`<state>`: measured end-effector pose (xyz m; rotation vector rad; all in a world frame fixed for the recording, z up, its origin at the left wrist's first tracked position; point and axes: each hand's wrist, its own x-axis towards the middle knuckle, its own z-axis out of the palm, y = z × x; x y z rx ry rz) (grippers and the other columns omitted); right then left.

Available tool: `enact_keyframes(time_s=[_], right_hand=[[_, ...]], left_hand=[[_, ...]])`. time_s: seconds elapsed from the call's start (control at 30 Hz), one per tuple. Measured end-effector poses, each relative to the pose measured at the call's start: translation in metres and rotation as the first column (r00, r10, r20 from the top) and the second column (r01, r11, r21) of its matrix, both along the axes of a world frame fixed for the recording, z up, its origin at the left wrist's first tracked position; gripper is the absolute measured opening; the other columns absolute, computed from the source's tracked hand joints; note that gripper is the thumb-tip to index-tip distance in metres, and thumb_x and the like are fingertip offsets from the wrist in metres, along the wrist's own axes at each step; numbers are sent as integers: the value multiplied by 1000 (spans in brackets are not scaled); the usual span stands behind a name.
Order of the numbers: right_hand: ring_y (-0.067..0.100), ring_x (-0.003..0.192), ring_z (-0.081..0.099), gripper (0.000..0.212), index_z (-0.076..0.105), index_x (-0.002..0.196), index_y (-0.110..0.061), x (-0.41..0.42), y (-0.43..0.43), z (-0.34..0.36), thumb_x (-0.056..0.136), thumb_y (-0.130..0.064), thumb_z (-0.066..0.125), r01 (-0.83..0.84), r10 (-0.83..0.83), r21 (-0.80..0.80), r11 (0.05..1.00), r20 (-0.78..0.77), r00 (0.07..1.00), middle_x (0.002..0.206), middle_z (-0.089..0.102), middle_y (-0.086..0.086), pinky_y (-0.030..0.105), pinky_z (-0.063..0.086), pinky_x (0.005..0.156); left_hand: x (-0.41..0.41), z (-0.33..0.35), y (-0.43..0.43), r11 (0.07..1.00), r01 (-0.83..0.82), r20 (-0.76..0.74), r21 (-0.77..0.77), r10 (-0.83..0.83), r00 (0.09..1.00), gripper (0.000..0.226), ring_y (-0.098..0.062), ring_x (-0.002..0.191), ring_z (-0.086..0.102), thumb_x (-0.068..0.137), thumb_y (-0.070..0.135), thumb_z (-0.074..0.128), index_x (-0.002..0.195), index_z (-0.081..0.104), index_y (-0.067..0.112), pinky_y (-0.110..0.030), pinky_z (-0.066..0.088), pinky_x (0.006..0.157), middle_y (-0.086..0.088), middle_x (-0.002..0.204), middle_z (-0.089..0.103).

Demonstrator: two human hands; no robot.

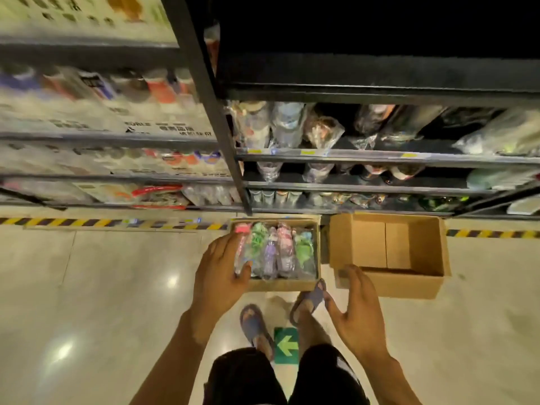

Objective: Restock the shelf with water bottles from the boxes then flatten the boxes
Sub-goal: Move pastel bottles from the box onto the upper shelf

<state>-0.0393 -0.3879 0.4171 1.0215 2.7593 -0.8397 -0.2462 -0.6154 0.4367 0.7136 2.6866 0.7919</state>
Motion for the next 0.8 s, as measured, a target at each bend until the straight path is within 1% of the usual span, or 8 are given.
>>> enact_keyframes(time_s=[0.07,0.13,0.23,0.33,0.47,0.57,0.67,0.8], right_hand=[[28,149,38,80,31,160,-20,-2,-6,-14,96,-58,61,7,-5,-44,999,57,998,165,37,5,41,34,119],[27,153,32,84,26,162,-23,-16,-5,-40,95,-63,56,-20,32,-100,995,125,992,168,31,3,38,27,122],[35,131,59,70,44,148,-22,-48,3,-94,89,-43,75,-105,106,-129,986,1,994,144,60,14,37,44,105],[35,118,66,62,53,141,-13,-75,17,-172,89,-41,74,-36,48,-192,981,57,997,132,67,15,37,51,93],[30,127,56,64,49,146,-15,-90,39,-305,94,-48,67,57,1,-288,956,198,980,141,57,10,39,51,95],[31,134,45,65,44,151,-15,-89,45,-400,95,-38,70,243,-142,-332,911,302,943,146,51,13,42,44,104],[38,132,45,68,41,150,-13,-87,50,-478,94,-34,71,384,-241,-307,871,413,878,143,48,17,49,46,107],[43,133,44,70,37,146,-9,-88,53,-546,91,-35,71,395,-251,-258,882,451,856,145,43,19,51,47,105]], left_hand=[[9,-20,-6,1000,14,38,-22,-13,999,62,-23,130,49,91,42,58,148,49,17,-37,46,105,-6,143,57],[15,-57,-10,999,0,103,-33,4,995,63,-25,130,52,91,36,65,148,48,16,-38,49,106,-7,142,58],[12,-114,-6,990,-42,177,-136,66,982,65,-24,128,56,90,32,77,147,51,17,-32,49,101,-5,141,61],[3,-184,4,974,-93,208,-207,136,969,66,-28,128,58,88,33,79,146,53,14,-30,44,96,-7,141,62],[-19,-294,18,959,-148,283,-242,216,935,64,-28,125,56,91,29,76,148,50,15,-31,44,89,-8,141,60],[-35,-378,25,945,-195,337,-262,279,899,68,-31,127,53,90,34,76,149,47,17,-40,48,93,-8,143,57],[-50,-455,31,940,-205,393,-274,304,868,83,-33,133,50,84,47,79,153,40,23,-50,50,103,-8,149,51],[-61,-533,33,936,-236,477,-261,338,812,112,-32,140,46,68,67,79,158,26,28,-52,47,110,-6,157,43]])
